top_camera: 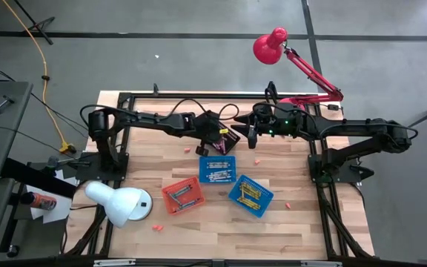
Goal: Sort crayons
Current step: Put the pink crayon into the black bin
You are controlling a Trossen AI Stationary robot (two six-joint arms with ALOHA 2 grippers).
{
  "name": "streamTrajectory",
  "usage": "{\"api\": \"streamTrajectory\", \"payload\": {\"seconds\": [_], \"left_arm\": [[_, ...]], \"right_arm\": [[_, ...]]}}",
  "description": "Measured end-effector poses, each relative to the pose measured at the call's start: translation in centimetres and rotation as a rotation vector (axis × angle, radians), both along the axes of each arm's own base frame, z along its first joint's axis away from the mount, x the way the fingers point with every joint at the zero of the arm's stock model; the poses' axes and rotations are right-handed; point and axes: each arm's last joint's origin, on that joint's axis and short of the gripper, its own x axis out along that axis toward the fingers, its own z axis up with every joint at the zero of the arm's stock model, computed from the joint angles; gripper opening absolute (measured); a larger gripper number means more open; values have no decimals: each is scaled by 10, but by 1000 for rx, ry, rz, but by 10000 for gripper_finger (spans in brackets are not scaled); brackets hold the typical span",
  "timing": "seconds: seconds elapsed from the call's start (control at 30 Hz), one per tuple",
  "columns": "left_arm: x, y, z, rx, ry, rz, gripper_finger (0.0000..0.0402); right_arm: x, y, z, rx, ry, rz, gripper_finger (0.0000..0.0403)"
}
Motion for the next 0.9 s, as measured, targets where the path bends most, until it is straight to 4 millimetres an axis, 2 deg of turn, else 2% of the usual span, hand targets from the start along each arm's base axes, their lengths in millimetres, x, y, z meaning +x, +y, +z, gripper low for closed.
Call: {"api": "streamTrajectory", "payload": {"seconds": [0.23, 0.47, 0.63, 0.9], "left_arm": [[0, 0, -1, 2, 3, 52, 67], [-4, 1, 6, 3, -7, 150, 123], [-14, -4, 36, 3, -104, 271, 161], [-51, -14, 96, -338, -359, 548, 186]], "right_arm": [[0, 0, 0, -5, 2, 1, 181], [0, 0, 0, -6, 3, 2, 181], [0, 0, 0, -6, 6, 1, 181], [0, 0, 0, -7, 6, 2, 181]]}}
